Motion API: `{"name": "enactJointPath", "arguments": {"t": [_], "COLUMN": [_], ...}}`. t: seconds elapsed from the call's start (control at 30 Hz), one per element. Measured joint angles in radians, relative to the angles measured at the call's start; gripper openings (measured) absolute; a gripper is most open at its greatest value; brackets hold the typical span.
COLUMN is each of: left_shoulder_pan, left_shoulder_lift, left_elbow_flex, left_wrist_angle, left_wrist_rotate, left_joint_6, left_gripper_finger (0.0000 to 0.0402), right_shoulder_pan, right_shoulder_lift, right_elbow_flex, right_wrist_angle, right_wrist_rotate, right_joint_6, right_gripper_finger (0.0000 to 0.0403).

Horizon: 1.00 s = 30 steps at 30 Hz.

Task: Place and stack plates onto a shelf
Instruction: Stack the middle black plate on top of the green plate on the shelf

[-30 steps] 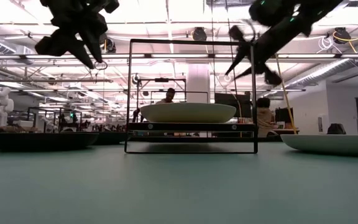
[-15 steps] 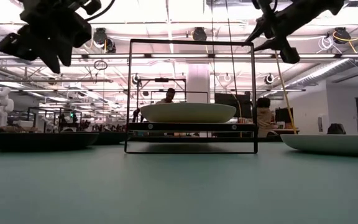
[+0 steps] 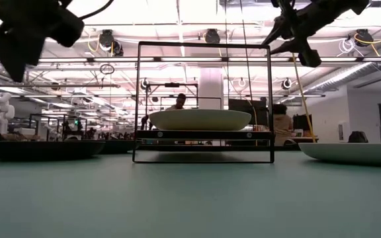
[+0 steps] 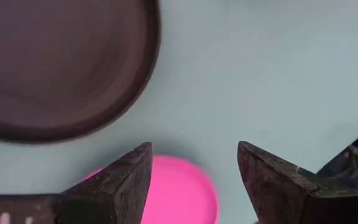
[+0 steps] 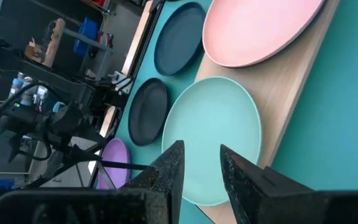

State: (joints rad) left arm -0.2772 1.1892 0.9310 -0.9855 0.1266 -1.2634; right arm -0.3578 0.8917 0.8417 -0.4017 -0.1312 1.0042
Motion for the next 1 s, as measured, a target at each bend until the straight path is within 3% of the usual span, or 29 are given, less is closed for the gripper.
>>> {"name": "enactJointPath", "arguments": {"t": [0.1, 0.23, 0.43, 0.73, 0.87, 1.0], "left_shoulder_pan": [0.004, 0.020, 0.113, 0.409, 0.556, 0.665], "left_shoulder_lift": [0.000, 0.000, 0.000, 0.000, 0.000, 0.002], "left_elbow_flex": [0.000, 0.000, 0.000, 0.000, 0.000, 0.000], "left_wrist_angle": [-0.074, -0.209, -0.232, -0.310, -0.311, -0.283], "left_wrist_rotate": [0.061, 0.064, 0.064, -0.012, -0.023, -0.023], "left_joint_6": [-0.044, -0.137, 0.001, 0.186, 0.271, 0.382], "left_gripper_finger": [0.0240, 0.0240, 0.0223, 0.0176, 0.0180, 0.0210], "right_shoulder_pan": [0.003, 0.003, 0.003, 0.003, 0.003, 0.003], "right_shoulder_lift": [0.000, 0.000, 0.000, 0.000, 0.000, 0.000], "right_elbow_flex": [0.000, 0.000, 0.000, 0.000, 0.000, 0.000], "right_wrist_angle": [-0.002, -0.002, -0.001, -0.001, -0.001, -0.001], "right_wrist_rotate": [0.000, 0.000, 0.004, 0.005, 0.004, 0.004], "right_joint_6": [-0.003, -0.017, -0.026, -0.023, -0.022, -0.023], "right_gripper_finger": [0.0089, 0.0089, 0.0089, 0.0089, 0.0089, 0.0089]}}
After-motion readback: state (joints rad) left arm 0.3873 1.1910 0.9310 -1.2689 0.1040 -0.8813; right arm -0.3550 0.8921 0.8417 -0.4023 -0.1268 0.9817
